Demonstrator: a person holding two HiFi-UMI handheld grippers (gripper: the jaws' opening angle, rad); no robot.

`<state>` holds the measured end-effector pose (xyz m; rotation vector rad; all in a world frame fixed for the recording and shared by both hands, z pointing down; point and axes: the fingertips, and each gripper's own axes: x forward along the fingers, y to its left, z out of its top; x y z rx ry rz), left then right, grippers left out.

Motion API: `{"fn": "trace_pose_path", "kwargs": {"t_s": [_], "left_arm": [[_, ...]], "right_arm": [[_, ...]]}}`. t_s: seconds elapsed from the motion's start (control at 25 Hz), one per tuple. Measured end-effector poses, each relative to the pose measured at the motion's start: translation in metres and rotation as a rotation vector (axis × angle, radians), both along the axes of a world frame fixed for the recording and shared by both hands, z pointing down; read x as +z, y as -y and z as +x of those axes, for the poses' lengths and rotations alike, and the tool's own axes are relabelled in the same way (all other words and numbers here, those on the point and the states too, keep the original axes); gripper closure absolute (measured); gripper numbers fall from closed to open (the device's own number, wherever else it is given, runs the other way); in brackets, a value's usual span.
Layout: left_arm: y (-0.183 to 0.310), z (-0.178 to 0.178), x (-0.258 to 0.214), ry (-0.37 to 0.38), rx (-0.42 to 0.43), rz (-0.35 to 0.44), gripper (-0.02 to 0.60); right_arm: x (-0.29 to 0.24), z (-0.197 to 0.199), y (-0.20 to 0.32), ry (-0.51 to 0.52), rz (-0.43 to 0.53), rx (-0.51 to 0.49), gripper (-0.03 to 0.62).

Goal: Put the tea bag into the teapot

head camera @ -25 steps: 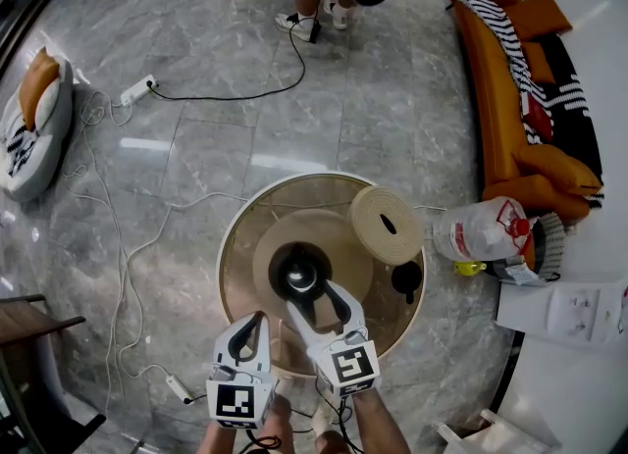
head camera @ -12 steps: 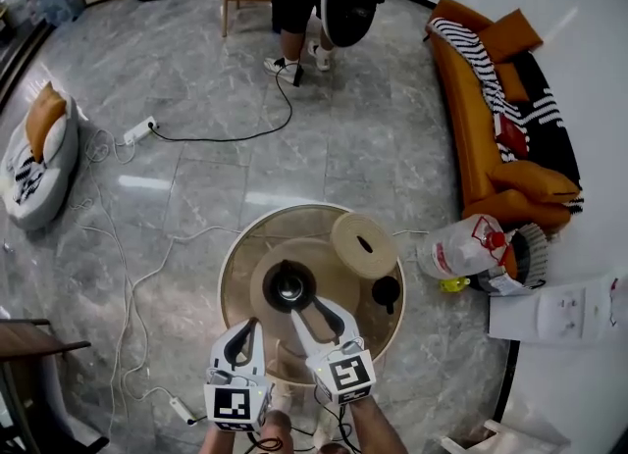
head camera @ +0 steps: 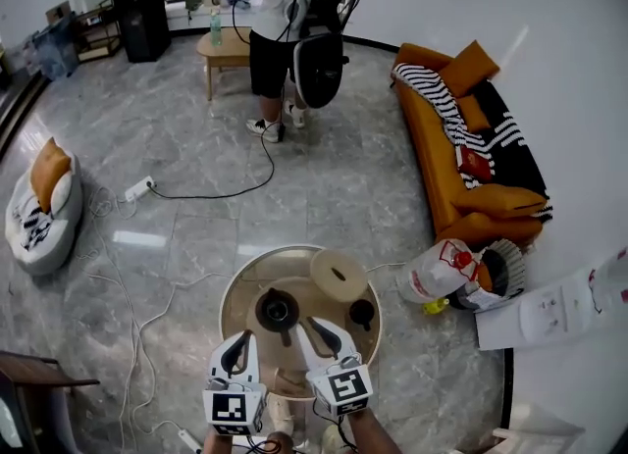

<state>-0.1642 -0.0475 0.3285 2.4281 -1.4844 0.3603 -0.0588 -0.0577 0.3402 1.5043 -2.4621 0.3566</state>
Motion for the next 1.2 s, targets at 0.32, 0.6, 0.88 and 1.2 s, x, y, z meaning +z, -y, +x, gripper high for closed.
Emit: {"fn": "trace_pose_path", "kwargs": {"t_s": [0.32, 0.6, 0.88, 1.2], "left_arm": [[-0.036, 0.007, -0.077, 0.024, 0.043, 0.051, 0.561], [-0.083, 0.017, -0.123, 0.03, 0.07, 0.082, 0.562], [-0.133, 0.022, -0.146, -0.005, 0.061, 0.069, 0.562], [-0.165, 0.026, -0.153, -0.001, 0.093, 0.08, 0.562]], "right_arm": [[-0.087, 0.02, -0.042, -0.007, 0.083, 0.062, 0.592], [-0.137, 0.031, -0.095, 0.0, 0.128, 0.08, 0.594], [-0.159, 0.039, -0.15, -0.033, 0.177, 0.093, 0.594], [-0.169, 0.041, -0.187, -0.009, 0.172, 0.119, 0.594]]}}
